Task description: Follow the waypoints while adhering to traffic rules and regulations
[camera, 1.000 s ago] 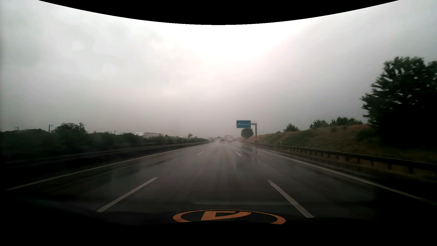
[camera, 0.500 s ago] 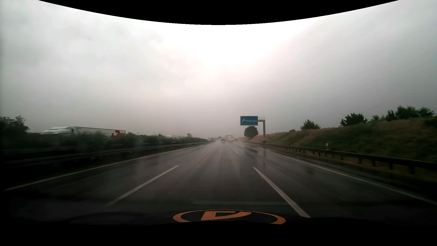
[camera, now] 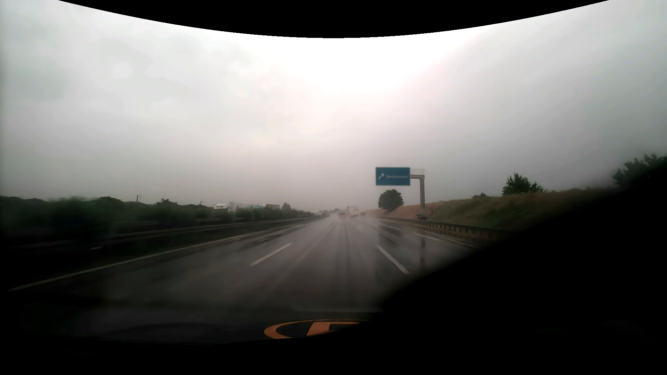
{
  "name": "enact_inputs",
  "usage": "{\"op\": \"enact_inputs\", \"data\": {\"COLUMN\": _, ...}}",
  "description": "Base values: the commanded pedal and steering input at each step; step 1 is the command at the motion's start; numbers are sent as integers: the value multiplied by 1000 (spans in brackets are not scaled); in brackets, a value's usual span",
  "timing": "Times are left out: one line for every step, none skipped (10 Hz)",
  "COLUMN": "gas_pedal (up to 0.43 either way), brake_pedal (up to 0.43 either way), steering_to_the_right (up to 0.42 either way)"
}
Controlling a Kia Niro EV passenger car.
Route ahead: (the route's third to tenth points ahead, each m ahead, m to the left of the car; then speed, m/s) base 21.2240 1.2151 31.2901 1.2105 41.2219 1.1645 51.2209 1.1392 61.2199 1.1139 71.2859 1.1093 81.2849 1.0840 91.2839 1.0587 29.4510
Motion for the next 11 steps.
{"op": "enact_inputs", "data": {"gas_pedal": 248, "brake_pedal": 0, "steering_to_the_right": -1}}
{"op": "enact_inputs", "data": {"gas_pedal": 240, "brake_pedal": 0, "steering_to_the_right": 0}}
{"op": "enact_inputs", "data": {"gas_pedal": 240, "brake_pedal": 0, "steering_to_the_right": 0}}
{"op": "enact_inputs", "data": {"gas_pedal": 240, "brake_pedal": 0, "steering_to_the_right": -1}}
{"op": "enact_inputs", "data": {"gas_pedal": 240, "brake_pedal": 0, "steering_to_the_right": -1}}
{"op": "enact_inputs", "data": {"gas_pedal": 240, "brake_pedal": 0, "steering_to_the_right": -2}}
{"op": "enact_inputs", "data": {"gas_pedal": 240, "brake_pedal": 0, "steering_to_the_right": -3}}
{"op": "enact_inputs", "data": {"gas_pedal": 240, "brake_pedal": 0, "steering_to_the_right": -2}}
{"op": "enact_inputs", "data": {"gas_pedal": 240, "brake_pedal": 0, "steering_to_the_right": -2}}
{"op": "enact_inputs", "data": {"gas_pedal": 240, "brake_pedal": 0, "steering_to_the_right": -4}}
{"op": "enact_inputs", "data": {"gas_pedal": 240, "brake_pedal": 0, "steering_to_the_right": -5}}
